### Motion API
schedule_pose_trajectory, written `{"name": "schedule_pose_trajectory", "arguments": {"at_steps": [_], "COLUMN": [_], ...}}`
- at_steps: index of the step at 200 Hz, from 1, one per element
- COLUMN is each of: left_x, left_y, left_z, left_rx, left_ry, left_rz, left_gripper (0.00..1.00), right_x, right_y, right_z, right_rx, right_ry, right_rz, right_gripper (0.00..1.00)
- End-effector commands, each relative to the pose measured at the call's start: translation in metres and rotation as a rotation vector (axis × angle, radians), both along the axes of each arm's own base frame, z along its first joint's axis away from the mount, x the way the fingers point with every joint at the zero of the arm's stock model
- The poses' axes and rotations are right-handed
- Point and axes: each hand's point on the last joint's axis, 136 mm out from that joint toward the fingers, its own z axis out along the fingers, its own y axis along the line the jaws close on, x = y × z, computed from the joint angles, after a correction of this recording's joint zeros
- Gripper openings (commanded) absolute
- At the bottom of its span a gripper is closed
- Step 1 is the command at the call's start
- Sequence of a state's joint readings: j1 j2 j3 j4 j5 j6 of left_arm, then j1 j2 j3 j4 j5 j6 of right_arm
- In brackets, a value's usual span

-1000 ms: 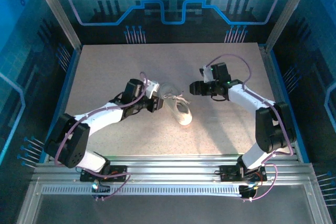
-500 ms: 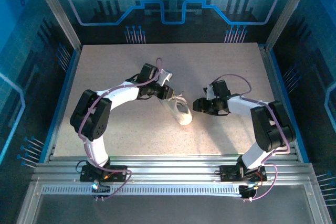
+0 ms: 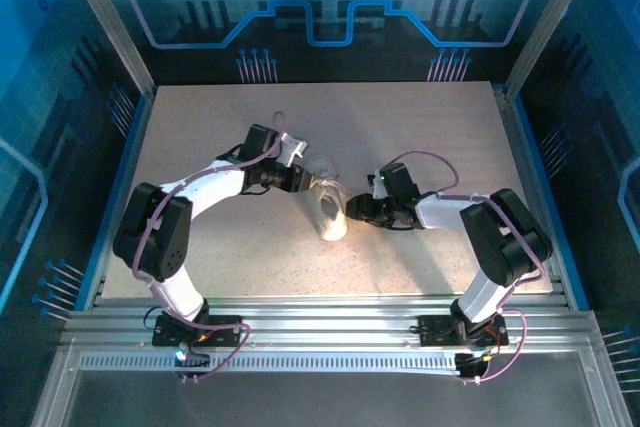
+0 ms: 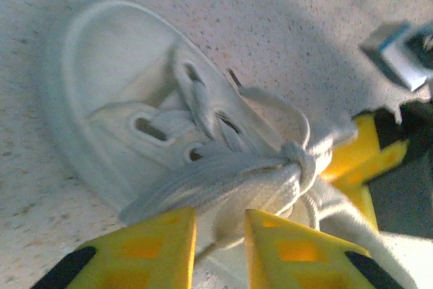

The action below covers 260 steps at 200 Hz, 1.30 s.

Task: Tie the shoes

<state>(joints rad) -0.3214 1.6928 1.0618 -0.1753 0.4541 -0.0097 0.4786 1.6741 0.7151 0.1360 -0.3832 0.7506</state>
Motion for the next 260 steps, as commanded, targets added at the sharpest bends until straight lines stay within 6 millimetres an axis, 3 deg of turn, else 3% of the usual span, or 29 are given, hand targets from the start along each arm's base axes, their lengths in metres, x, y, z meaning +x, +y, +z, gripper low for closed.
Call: {"name": "schedule_pose_trajectory", "arguments": {"at_steps": [1,54,86,111,114,124,189,209,234,260], "left_x": [-0.008,-0.032,-0.031,-0.025,-0.025,-0.024,-0.008,-0.006,-0.008,-0.012], "left_y": [0.012,0.011,0.004,0.0,-0.001,-0.003,-0.018,-0.019,-0.017,-0.014], "left_z": [0.018,0.026,0.031,0.024,0.023,0.018,-0.006,-0.01,-0.013,-0.006], "left_rx": [-0.024,-0.026,0.0,0.052,0.061,0.089,0.219,0.238,0.254,0.252], "left_ry": [-0.031,-0.23,-0.351,-0.372,-0.375,-0.378,-0.369,-0.365,-0.351,-0.368], "left_rz": [0.011,-0.123,-0.228,-0.293,-0.302,-0.334,-0.437,-0.457,-0.466,-0.453], "left_gripper": [0.29,0.31,0.35,0.36,0.36,0.36,0.37,0.29,0.0,0.0], "right_x": [-0.019,0.008,0.02,0.02,0.026,0.027,0.025,0.023,0.022,0.019], "right_y": [0.017,-0.021,-0.02,-0.014,-0.01,-0.007,0.003,0.004,0.004,0.007], "right_z": [0.01,0.052,0.071,0.064,0.072,0.073,0.063,0.059,0.056,0.053], "right_rx": [0.055,-0.072,-0.07,-0.049,-0.037,-0.02,0.004,0.006,0.01,0.018], "right_ry": [0.023,-0.123,-0.178,-0.16,-0.179,-0.178,-0.143,-0.129,-0.12,-0.115], "right_rz": [0.069,0.055,0.085,0.112,0.112,0.118,0.139,0.14,0.138,0.144], "right_gripper": [0.48,0.49,0.52,0.53,0.53,0.54,0.56,0.56,0.57,0.58]}}
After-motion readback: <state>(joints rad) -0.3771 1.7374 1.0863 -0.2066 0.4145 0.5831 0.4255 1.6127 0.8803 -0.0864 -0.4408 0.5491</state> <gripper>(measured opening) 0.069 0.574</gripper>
